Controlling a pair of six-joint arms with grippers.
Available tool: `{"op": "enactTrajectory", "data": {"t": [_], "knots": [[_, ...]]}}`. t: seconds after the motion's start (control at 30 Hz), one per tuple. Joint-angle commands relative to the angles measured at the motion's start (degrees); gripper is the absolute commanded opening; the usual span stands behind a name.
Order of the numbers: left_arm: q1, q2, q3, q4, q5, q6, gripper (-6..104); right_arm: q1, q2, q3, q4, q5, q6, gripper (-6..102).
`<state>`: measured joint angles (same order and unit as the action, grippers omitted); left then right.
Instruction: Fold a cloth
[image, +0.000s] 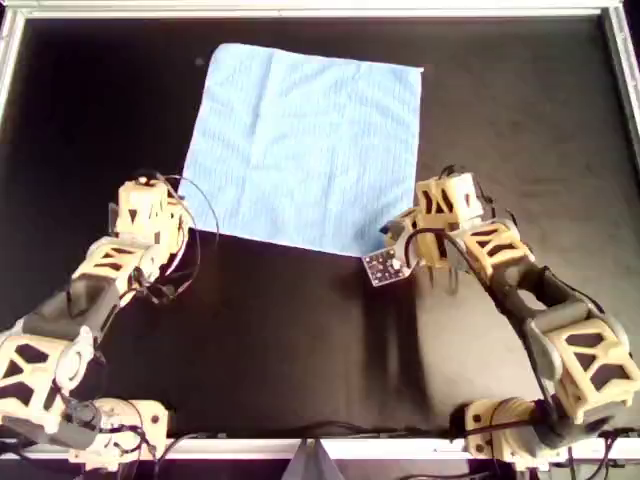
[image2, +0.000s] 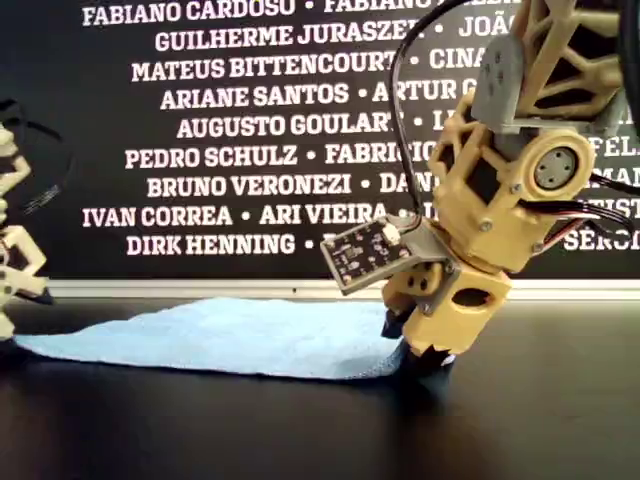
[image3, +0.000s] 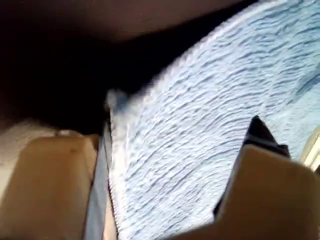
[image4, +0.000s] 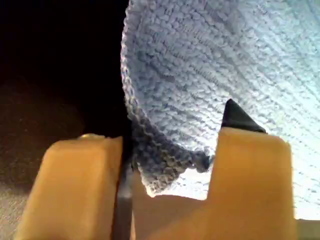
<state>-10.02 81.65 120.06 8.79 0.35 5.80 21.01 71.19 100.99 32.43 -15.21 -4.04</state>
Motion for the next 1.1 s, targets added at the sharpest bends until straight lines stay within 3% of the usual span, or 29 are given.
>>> {"op": "enactTrajectory", "data": {"t": [0.0, 0.2, 0.33, 0.6, 0.77, 0.87, 1.07], "knots": [[-1.41, -0.44, -0.62, 0.70, 0.09, 0.35, 92, 0.00, 0.70, -3.25, -2.72, 0.35, 0.00, 70], [-1.41, -0.53, -0.79, 0.88, 0.18, 0.44, 91, -0.26, 0.70, -3.16, -2.72, 0.35, 0.00, 70], [-1.49, -0.53, -0.88, 0.88, 0.18, 0.44, 81, -0.62, 0.70, -3.16, -2.72, 0.35, 0.00, 61], [-1.67, -0.44, -2.72, 0.79, 0.35, 0.44, 41, -0.53, 0.70, -3.25, -2.72, -0.53, 0.00, 23], [-6.33, -0.35, -4.31, 0.70, 0.44, -0.62, 12, -0.18, 0.70, -3.25, -2.72, -0.53, 0.00, 0], [-9.58, 0.44, -3.96, 0.79, 0.18, -0.62, -3, -0.09, 0.70, -3.16, -2.72, -0.53, 0.00, -2], [-11.16, 0.62, -3.08, 0.88, -0.70, 0.18, 0, -0.70, 1.23, -2.46, -2.72, -0.53, 0.00, -1]]}}
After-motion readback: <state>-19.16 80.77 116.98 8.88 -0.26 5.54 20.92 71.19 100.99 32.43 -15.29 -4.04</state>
